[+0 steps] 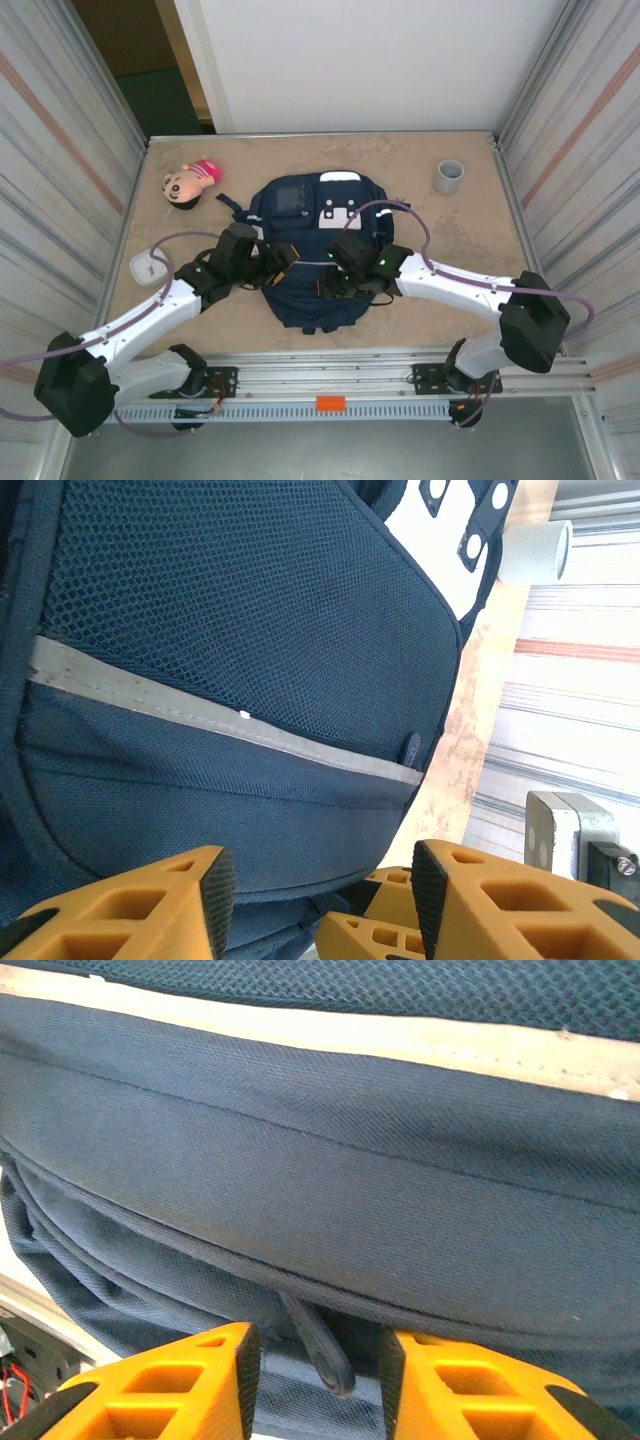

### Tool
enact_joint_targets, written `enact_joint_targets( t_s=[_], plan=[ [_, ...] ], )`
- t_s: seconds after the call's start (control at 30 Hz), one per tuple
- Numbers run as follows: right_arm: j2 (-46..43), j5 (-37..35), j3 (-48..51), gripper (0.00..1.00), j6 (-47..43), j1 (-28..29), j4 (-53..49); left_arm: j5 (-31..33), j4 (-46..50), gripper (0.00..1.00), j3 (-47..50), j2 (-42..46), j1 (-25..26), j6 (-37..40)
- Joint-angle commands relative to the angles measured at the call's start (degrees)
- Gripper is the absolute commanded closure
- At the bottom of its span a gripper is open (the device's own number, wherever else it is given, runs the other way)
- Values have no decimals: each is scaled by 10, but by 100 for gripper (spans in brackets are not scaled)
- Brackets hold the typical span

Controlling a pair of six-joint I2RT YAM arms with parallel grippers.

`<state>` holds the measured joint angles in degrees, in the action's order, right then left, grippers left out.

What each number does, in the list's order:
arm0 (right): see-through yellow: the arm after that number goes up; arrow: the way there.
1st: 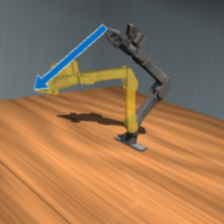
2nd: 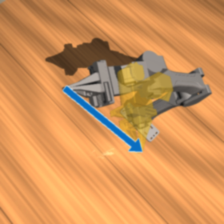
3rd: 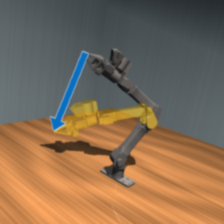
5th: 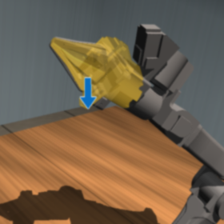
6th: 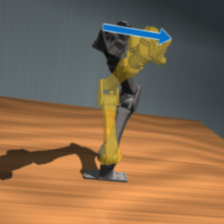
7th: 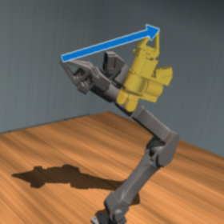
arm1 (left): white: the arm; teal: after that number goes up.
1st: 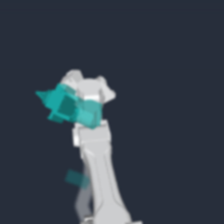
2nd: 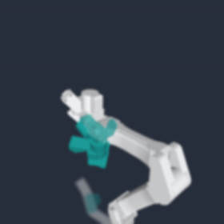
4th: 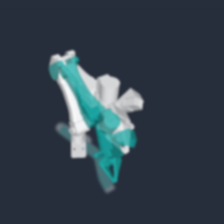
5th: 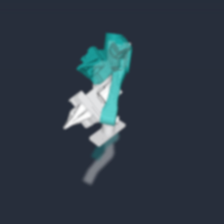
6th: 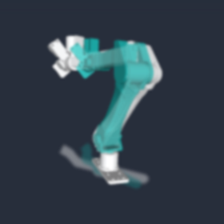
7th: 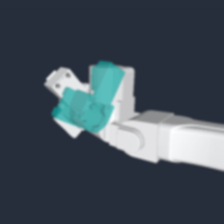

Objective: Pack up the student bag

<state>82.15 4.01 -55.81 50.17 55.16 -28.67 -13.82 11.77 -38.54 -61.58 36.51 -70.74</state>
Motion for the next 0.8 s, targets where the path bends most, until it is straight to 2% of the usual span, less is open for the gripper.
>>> enact_joint_targets(
  t_s=[0.0,0.2,0.33,0.43,0.63,0.77],
  plan=[
    [13,7,5,69,10,5,19,11,-6,49,9,8,2,2],
    [15,7,-1,78,11,10,27,13,-5,49,9,10,2,1],
    [8,-1,0,93,13,11,14,17,-4,49,11,11,2,8],
    [-6,-13,1,100,7,9,-6,30,12,49,1,13,2,48],
    [-66,-25,8,100,-25,-10,-28,77,61,42,-49,26,2,274],
    [-95,-4,17,100,-47,-26,2,46,50,42,-73,36,2,488]
  ],
)
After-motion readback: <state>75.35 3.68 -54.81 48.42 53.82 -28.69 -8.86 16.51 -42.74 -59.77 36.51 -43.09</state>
